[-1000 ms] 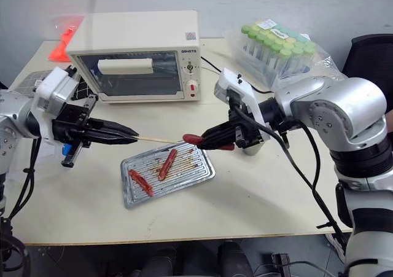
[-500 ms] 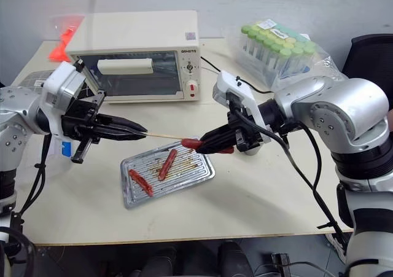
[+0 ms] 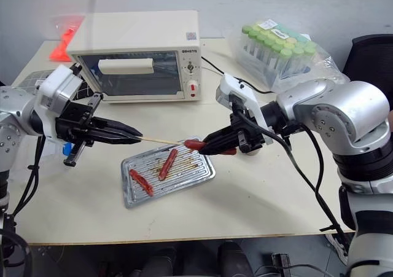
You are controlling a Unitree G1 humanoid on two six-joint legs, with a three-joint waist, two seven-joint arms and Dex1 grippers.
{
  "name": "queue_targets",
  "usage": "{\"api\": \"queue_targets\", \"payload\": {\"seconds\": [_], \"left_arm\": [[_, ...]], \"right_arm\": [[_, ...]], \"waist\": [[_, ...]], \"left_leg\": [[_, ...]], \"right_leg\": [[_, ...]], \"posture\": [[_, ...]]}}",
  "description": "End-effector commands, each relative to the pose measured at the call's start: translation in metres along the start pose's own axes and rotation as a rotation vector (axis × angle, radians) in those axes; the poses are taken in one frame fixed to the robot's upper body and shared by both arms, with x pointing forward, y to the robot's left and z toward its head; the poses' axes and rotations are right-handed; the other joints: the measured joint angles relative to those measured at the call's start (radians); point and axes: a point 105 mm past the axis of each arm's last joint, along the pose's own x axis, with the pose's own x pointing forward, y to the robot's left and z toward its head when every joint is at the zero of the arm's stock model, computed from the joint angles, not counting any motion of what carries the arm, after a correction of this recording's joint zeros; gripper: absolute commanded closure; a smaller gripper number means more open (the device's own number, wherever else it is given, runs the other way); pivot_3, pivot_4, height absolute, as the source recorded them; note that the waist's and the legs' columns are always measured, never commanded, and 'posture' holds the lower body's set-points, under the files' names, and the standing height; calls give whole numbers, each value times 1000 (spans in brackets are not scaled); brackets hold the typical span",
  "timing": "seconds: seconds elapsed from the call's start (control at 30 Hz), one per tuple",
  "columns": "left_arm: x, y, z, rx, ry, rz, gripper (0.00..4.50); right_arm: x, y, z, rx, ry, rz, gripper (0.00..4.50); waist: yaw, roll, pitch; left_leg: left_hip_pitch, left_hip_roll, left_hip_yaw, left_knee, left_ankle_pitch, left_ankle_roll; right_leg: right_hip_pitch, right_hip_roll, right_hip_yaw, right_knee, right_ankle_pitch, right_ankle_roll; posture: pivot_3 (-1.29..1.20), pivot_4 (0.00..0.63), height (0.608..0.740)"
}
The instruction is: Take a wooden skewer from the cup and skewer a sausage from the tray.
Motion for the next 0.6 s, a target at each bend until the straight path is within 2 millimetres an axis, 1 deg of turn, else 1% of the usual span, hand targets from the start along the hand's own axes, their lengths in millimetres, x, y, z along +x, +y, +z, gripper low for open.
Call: {"api": "queue_targets", "payload": {"seconds": [0.03, 0.43, 0.6], "left_arm": [[-1, -2, 10, 52, -5, -1, 4500], [10, -4, 12, 53, -26, -46, 4500], [23, -6, 9, 55, -31, -96, 4500]], "right_arm": [[-8, 5, 10, -49, -28, -11, 4203], [-4, 5, 13, -50, -33, 2, 4203], [0, 6, 20, -56, -40, 20, 4203]], "waist": [[0, 0, 0], [0, 0, 0], [0, 0, 0]], "left_leg": [[0, 0, 0, 0, 0, 0], [0, 0, 0, 0, 0, 0], [0, 0, 0, 0, 0, 0]], "right_leg": [[0, 0, 0, 0, 0, 0], [0, 0, 0, 0, 0, 0], [0, 0, 0, 0, 0, 0]], "posture": [[0, 150, 740], [0, 150, 740], [0, 150, 740]]}}
